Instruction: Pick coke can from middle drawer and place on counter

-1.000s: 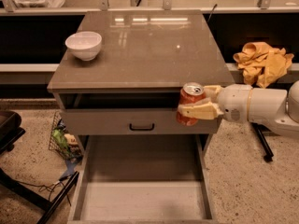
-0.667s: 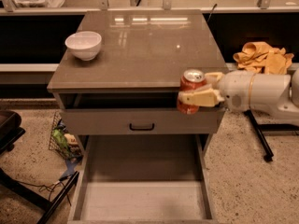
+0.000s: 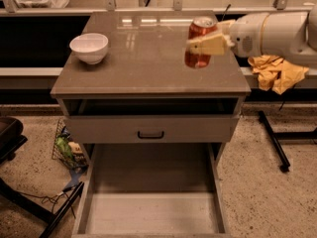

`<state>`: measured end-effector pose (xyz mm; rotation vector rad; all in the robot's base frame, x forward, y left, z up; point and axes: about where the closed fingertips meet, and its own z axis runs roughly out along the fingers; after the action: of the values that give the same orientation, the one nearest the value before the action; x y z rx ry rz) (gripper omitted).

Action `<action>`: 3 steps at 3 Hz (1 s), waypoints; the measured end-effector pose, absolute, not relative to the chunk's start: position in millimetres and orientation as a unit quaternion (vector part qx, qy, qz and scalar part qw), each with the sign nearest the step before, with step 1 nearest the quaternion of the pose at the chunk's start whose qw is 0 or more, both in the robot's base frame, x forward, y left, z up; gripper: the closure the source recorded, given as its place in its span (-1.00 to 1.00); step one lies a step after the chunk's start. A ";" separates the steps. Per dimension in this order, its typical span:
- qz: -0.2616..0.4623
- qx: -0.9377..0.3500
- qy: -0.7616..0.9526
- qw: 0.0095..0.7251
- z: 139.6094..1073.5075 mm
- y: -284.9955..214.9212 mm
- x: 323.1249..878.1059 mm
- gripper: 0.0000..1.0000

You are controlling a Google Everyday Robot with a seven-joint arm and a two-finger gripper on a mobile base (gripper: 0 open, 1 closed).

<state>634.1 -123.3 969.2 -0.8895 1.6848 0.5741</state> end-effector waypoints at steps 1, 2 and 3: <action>0.239 -0.383 0.696 0.558 980.7 -111.8 686.8 1.00; 0.244 -0.395 0.692 0.553 961.8 -94.6 735.6 1.00; 0.242 -0.402 0.700 0.538 927.4 -80.6 773.2 1.00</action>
Offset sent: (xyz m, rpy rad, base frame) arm 0.1655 0.0476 -0.0362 -0.0180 -0.0349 0.0738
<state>773.2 -80.6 927.4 -0.9572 1.6660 0.5754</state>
